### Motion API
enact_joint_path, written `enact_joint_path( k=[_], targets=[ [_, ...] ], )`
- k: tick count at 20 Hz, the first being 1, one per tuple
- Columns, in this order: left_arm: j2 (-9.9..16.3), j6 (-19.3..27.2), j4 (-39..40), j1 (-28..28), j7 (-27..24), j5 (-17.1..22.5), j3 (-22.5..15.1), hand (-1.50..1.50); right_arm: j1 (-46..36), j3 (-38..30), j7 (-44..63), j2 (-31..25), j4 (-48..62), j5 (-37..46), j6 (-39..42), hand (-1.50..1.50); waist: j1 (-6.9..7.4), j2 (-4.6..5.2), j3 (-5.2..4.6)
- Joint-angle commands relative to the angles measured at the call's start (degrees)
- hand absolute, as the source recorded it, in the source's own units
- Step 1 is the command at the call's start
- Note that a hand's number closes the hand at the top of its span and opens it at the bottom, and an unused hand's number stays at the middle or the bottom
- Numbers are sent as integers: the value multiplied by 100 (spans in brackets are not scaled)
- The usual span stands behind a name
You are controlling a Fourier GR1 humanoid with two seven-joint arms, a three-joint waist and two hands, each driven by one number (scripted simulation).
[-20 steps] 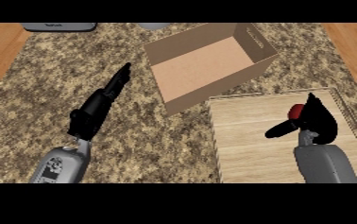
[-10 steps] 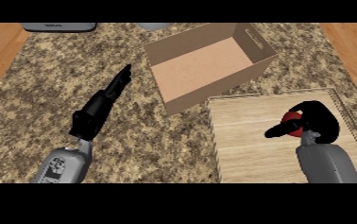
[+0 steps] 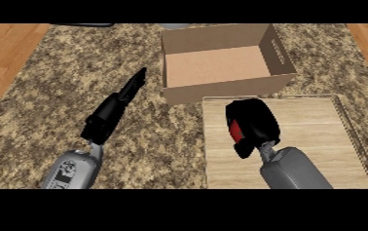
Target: Pick the tomato from the tray and place it in the cardboard box
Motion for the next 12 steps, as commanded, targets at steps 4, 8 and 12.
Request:
enact_joint_path(
  k=[4, 8, 12],
  targets=[
    [-64, 252, -46, 24, 102, -77, 168, 0, -157, 921, -1737, -386, -664, 500, -774, 150, -398, 2, 37],
    [327, -105, -192, 167, 5, 110, 477, 0, 193, 753, -1684, -623, -1934, 363, -472, 150, -460, -10, 32],
    [38, 116, -470, 227, 350, -107, 188, 0, 896, 551, -1773, -1125, -3443, -43, -100, 150, -514, -26, 34]
  ],
)
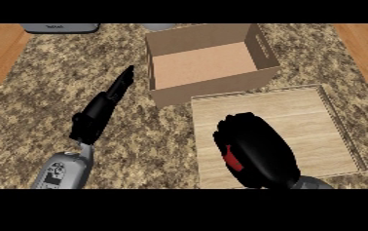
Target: Pick the tomato from the tray and place it in the cardboard box
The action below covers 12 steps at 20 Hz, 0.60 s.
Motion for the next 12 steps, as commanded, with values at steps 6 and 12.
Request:
enact_joint_path(
  k=[6, 12],
  targets=[
    [109, -202, -217, 98, 86, 152, 214, 0, 595, -696, 294, -71, -2615, -1120, 896, 150, -28, 1, 1],
    [-93, -110, 44, -276, 173, -61, 161, 0, 59, -1859, 1134, 333, -2936, -2153, 1751, 150, -5, 20, -1]
  ],
)
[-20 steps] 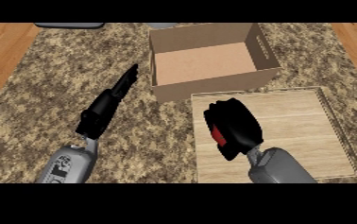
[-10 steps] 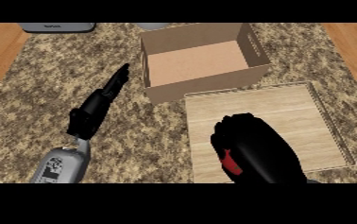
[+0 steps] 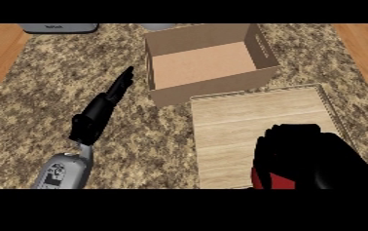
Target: Pick the tomato from the tray and place it in the cardboard box
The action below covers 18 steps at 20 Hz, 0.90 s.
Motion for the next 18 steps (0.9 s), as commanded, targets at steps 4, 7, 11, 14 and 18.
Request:
enact_joint_path(
  k=[4, 7, 11, 14, 18],
  targets=[
    [-232, 110, 347, -53, -284, -283, -23, 0, -622, -769, 749, 567, -163, -509, 576, 150, 28, 10, 0],
    [-124, 25, 139, -103, -204, -273, 43, 0, -1652, -1275, 910, 730, 750, -588, 591, 150, 68, 16, -1],
    [-137, -145, -281, 153, 133, -138, 76, 0, -1987, -1155, 1039, 858, 1184, -354, 621, 150, 76, 8, 0],
    [-97, -196, 222, -14, -219, -173, 183, 0, -2886, -1413, 1057, 1050, 2096, -575, 550, 150, 98, 25, -2],
    [-192, -235, 18, -113, 95, -120, 208, 0, -3055, -1615, 630, 1102, 2791, -438, 188, 150, 89, 22, 1]
  ],
)
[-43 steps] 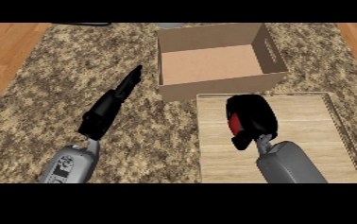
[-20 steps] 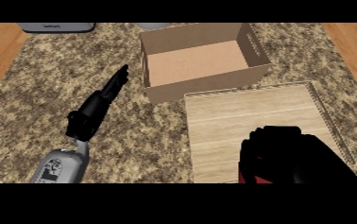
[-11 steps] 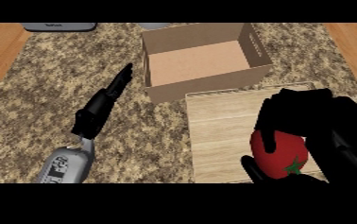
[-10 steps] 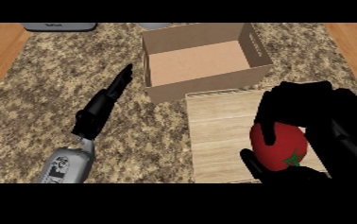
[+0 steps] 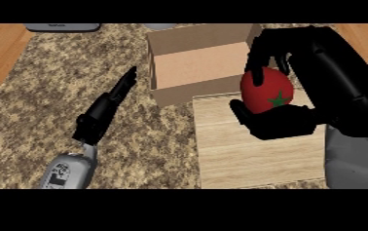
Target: Pick the tomato from the tray and place it in the cardboard box
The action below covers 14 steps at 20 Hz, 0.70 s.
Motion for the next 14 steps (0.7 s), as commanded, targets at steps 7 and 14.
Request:
enact_joint_path(
  k=[7, 14],
  targets=[
    [-102, -82, 110, -67, -140, -67, 41, 0, -1138, -193, -675, 120, 2335, 781, -1045, 150, 28, 18, 0],
    [138, -279, 116, -76, -210, 20, 323, 0, -1085, 173, -1418, 257, 3610, 1413, -1872, 150, 32, 24, 1]
  ],
)
